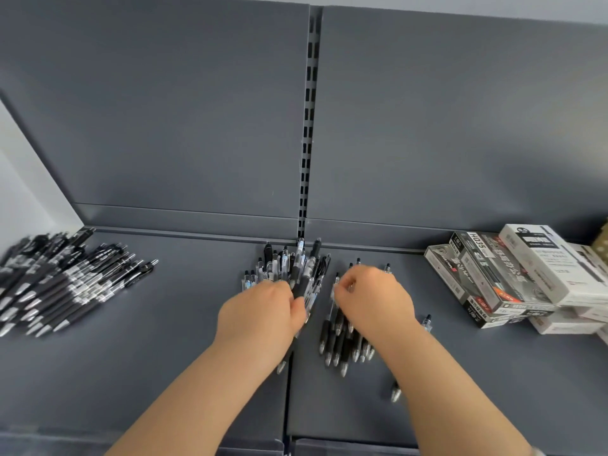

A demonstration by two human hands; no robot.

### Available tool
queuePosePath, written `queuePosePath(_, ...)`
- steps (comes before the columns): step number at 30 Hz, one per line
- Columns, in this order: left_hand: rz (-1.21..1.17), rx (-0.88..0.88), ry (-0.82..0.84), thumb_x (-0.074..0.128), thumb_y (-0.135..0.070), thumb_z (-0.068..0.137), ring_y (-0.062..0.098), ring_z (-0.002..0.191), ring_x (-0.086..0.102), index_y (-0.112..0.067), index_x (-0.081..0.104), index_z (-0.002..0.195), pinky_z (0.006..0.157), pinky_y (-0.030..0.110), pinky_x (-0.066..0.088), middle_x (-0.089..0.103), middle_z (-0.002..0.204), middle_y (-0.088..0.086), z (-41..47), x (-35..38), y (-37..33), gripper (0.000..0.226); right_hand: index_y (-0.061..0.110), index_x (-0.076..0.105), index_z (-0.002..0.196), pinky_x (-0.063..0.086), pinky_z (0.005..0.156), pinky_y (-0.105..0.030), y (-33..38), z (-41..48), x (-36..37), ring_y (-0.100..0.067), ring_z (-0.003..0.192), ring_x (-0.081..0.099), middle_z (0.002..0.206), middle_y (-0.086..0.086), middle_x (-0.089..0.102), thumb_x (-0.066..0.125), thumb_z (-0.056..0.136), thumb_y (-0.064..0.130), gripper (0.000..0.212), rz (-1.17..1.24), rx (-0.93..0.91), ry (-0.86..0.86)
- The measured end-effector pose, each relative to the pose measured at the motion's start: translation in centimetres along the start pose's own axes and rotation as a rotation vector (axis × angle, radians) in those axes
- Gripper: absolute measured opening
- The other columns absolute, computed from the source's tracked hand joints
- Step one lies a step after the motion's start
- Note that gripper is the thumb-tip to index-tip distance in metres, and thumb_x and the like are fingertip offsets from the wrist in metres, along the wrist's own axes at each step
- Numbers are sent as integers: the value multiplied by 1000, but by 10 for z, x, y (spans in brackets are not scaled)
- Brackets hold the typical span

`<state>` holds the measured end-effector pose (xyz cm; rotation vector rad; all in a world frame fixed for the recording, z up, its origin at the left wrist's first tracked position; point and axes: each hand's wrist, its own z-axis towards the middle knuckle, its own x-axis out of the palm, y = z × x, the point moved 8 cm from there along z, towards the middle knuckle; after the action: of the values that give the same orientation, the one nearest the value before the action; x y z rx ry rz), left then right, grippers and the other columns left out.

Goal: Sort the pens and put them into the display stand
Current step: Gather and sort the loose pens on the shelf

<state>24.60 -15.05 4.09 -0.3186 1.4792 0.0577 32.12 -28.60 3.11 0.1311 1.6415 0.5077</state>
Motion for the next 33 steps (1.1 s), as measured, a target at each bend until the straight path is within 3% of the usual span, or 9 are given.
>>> queuePosePath(2,18,-45,-29,32,-42,97,15,71,54,-20,50,80,57,26,40,54,83,-6,1,-4,10,33,11,67,88,50,63,-28,5,27,1,-26,76,65,81,-6,69,49,89,24,21,-11,33,24)
queuePosePath(5,63,-88,-39,31,-43,98,14,70,49,-22,45,83,57,26,38,52,88,-7,0,-2,21,29,9,49,68,38,52,-22,14,62,13,-21,52,46,60,-2,51,50,88,20,23,-73,71,97)
queuePosePath(12,164,-115,55,32,-42,97,15,75,55,-22,53,91,51,25,33,54,89,-7,-5,21,38,30,15,45,63,33,50,-21,11,91,31,-18,51,43,60,1,47,50,88,25,27,-163,139,233)
queuePosePath(15,142,-110,81,33,-44,97,16,77,55,-22,56,93,58,26,36,56,89,-7,-3,24,39,32,13,40,59,31,49,-23,10,94,31,-19,49,38,56,0,41,52,87,29,34,-99,146,259)
queuePosePath(25,-66,-166,-92,32,-45,97,11,72,54,-26,48,83,58,24,39,52,85,-9,-8,-6,65,29,16,20,59,13,50,-27,34,75,-51,-16,48,12,52,-1,15,56,85,28,46,321,95,33)
queuePosePath(27,-89,-176,-146,31,-46,97,10,69,52,-28,44,79,54,23,35,50,82,-9,-12,-17,78,29,15,24,59,15,52,-28,56,66,-60,-16,48,13,51,-1,15,56,86,29,44,328,41,34)
queuePosePath(30,-100,-193,-195,31,-46,97,10,66,50,-29,40,74,49,22,29,49,78,-8,-18,-32,106,30,-4,59,69,35,54,-29,101,53,-48,-17,55,28,56,-8,29,58,86,31,38,344,-27,76)
queuePosePath(31,-98,-197,-206,32,-46,96,10,65,49,-29,39,72,49,22,28,48,76,-8,-20,-36,117,31,-1,59,66,37,53,-29,117,49,-39,-16,55,29,57,-8,30,59,85,31,38,342,-46,94)
queuePosePath(33,-82,-210,-223,33,-45,96,10,64,48,-28,39,70,50,24,29,47,72,-8,-25,-44,142,32,15,32,50,21,46,-26,151,44,-14,-17,46,18,48,-3,21,60,83,30,45,324,-84,135)
